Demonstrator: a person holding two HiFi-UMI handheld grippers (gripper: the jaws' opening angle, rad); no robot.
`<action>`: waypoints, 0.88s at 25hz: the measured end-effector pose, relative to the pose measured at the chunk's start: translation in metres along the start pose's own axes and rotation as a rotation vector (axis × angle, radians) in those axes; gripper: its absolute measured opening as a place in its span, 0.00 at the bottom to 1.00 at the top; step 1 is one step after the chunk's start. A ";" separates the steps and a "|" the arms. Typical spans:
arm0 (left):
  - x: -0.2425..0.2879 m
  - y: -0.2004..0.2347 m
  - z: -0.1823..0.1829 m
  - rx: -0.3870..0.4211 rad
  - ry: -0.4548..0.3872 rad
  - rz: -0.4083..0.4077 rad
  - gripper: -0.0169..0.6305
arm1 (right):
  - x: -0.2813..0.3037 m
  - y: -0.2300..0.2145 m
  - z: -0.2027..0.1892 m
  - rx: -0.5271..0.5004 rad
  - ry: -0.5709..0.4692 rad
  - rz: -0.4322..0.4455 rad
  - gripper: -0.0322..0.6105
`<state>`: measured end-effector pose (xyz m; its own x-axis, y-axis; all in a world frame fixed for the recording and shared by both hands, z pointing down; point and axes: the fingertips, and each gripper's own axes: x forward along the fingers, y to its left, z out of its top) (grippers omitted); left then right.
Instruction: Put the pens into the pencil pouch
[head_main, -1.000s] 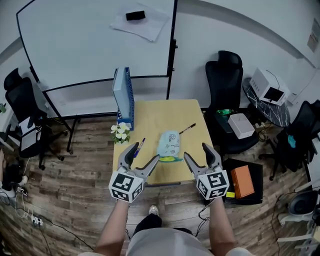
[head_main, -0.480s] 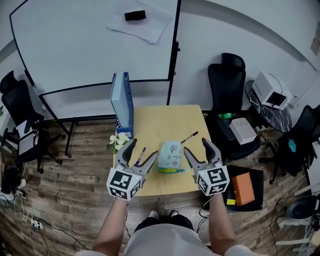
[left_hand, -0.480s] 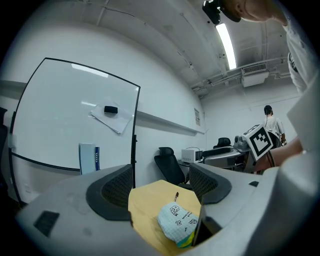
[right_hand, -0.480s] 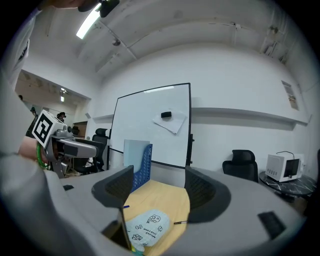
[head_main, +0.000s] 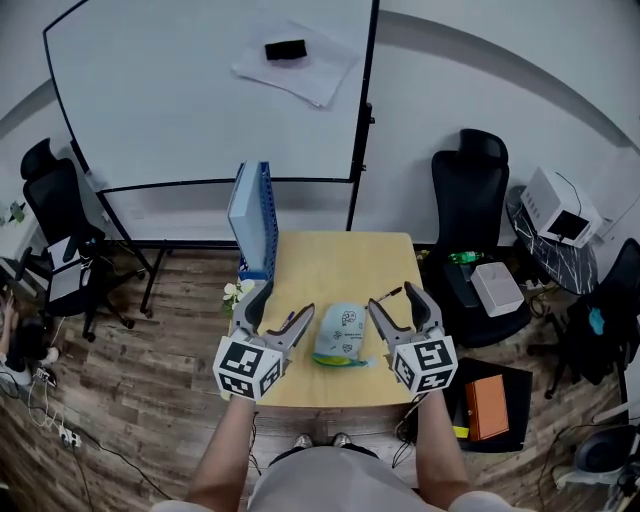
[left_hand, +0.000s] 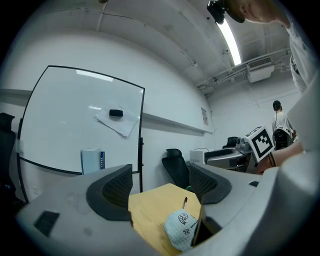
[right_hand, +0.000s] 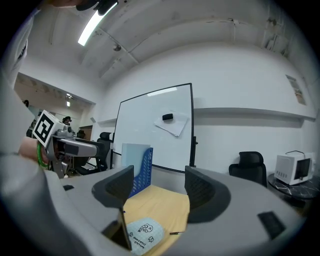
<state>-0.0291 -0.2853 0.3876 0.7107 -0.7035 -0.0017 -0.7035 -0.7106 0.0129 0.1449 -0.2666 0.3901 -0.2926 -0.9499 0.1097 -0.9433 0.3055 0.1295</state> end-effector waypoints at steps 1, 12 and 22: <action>0.001 -0.001 -0.001 0.001 0.003 0.002 0.54 | 0.001 -0.002 0.000 0.001 -0.001 0.002 0.55; 0.008 0.010 -0.051 -0.008 0.132 0.048 0.54 | 0.001 -0.005 -0.022 0.018 0.047 0.027 0.52; 0.011 0.032 -0.171 -0.064 0.391 0.079 0.54 | 0.007 0.000 -0.055 0.048 0.131 0.039 0.47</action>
<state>-0.0420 -0.3138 0.5595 0.6131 -0.6912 0.3825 -0.7629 -0.6438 0.0596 0.1511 -0.2691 0.4452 -0.3094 -0.9196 0.2421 -0.9389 0.3358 0.0754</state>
